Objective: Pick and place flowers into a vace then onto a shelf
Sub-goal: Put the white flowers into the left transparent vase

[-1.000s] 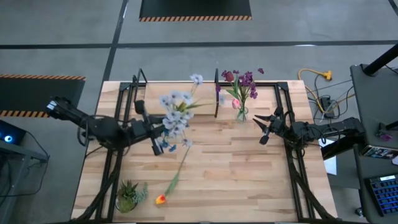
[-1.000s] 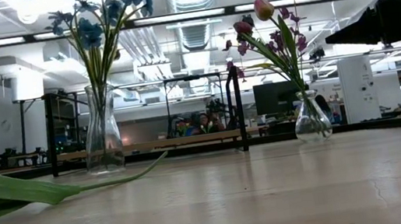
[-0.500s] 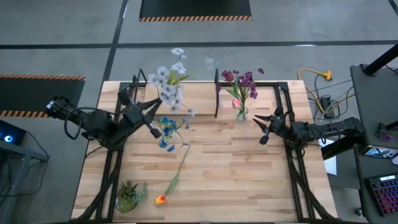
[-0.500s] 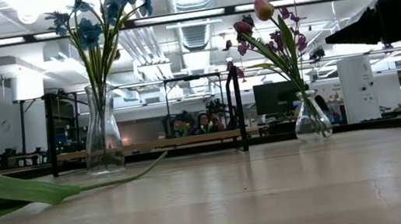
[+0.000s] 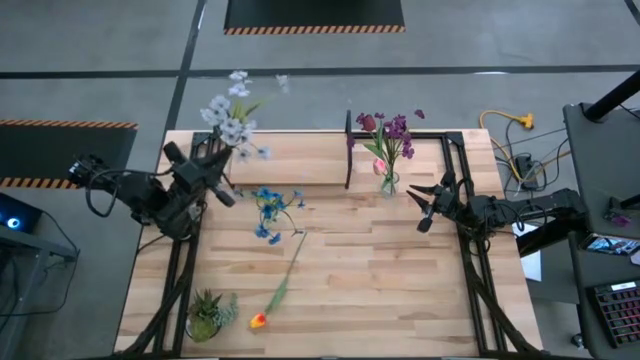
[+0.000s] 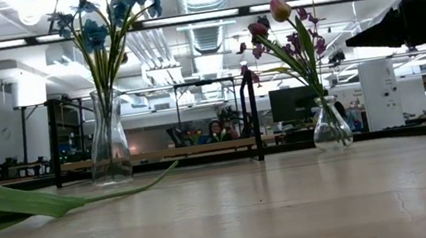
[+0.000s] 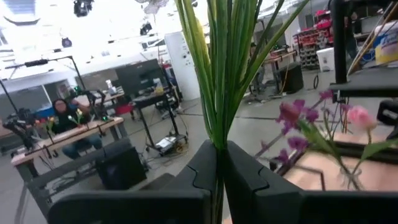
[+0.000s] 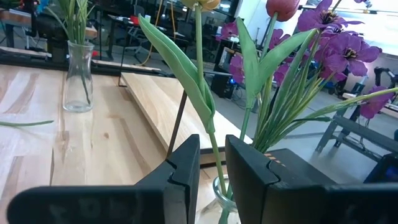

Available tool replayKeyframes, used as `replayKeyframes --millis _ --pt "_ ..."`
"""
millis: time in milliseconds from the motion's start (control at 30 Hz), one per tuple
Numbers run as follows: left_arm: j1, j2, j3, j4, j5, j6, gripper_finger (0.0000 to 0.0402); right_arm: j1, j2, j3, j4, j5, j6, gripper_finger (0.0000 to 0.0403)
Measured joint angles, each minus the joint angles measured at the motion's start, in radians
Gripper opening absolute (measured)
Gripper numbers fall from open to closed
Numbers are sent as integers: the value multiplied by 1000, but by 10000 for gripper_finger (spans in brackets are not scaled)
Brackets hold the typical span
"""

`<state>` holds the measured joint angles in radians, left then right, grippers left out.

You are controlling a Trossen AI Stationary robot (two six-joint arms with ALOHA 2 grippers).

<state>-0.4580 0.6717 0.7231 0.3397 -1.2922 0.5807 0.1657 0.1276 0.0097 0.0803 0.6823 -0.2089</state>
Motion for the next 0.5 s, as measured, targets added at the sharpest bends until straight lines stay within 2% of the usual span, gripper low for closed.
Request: replayKeyframes --millis 200,367,500 --pt "0 -97 -215 104 31 -123 0 0 0 0 0 0 0 68" --pt "0 -88 -349 337 131 -193 0 0 0 0 0 0 0 68" --pt "0 -52 -445 421 154 -318 0 0 0 0 -3 0 0 68"
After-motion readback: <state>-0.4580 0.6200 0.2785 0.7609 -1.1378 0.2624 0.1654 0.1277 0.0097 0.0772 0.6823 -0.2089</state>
